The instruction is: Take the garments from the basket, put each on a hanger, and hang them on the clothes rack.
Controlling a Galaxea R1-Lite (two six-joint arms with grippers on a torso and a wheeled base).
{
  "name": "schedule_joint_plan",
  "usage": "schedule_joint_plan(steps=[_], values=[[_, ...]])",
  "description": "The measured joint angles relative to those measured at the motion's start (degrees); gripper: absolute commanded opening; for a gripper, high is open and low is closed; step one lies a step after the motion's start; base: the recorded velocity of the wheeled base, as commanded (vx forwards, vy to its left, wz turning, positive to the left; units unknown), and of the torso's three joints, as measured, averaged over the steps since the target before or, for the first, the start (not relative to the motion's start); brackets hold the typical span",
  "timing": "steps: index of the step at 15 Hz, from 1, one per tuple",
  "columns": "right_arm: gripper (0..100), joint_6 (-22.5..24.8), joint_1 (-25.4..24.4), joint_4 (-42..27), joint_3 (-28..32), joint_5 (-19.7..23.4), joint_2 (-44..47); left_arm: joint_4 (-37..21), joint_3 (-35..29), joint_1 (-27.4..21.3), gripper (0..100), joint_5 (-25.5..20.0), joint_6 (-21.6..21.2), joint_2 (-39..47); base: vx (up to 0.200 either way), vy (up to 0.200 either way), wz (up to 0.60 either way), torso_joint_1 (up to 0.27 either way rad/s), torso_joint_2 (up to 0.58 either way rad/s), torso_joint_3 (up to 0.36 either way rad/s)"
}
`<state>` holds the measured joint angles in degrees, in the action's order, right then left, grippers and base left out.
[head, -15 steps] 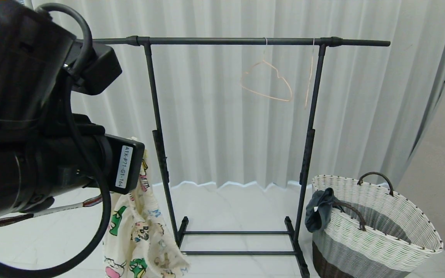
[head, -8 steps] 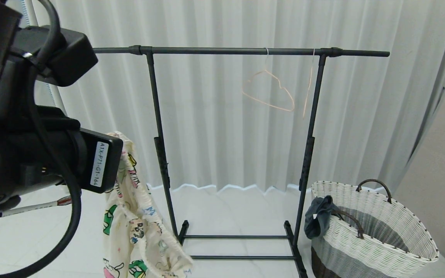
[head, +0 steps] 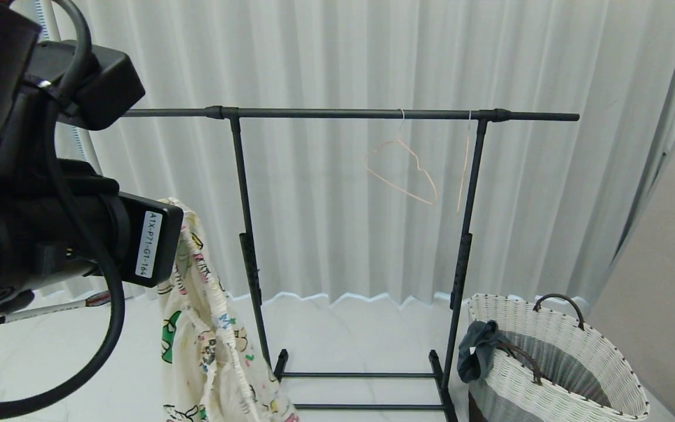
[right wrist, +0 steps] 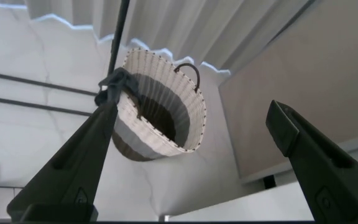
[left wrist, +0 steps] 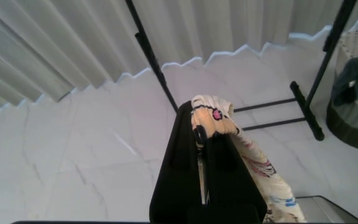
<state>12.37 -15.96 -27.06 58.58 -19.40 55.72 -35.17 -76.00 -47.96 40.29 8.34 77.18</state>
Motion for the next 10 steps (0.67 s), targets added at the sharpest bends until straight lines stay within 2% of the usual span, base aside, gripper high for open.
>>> schedule_joint_plan(steps=[8, 10], values=[[100, 0.0, -0.02, 2.46, -0.59, 0.88, 0.15, 0.0, 0.72, 0.28, 0, -0.02, 0.0, -0.78, 0.0, 0.0, 0.0, 0.263, -0.51, -0.255], [100, 0.0, 0.0, 2.71, -0.91, 0.88, 0.11, 0.04, 0.76, 0.5, 0, -0.02, -0.02, -0.87, 0.0, 0.0, 0.0, 0.158, -0.31, -0.154]])
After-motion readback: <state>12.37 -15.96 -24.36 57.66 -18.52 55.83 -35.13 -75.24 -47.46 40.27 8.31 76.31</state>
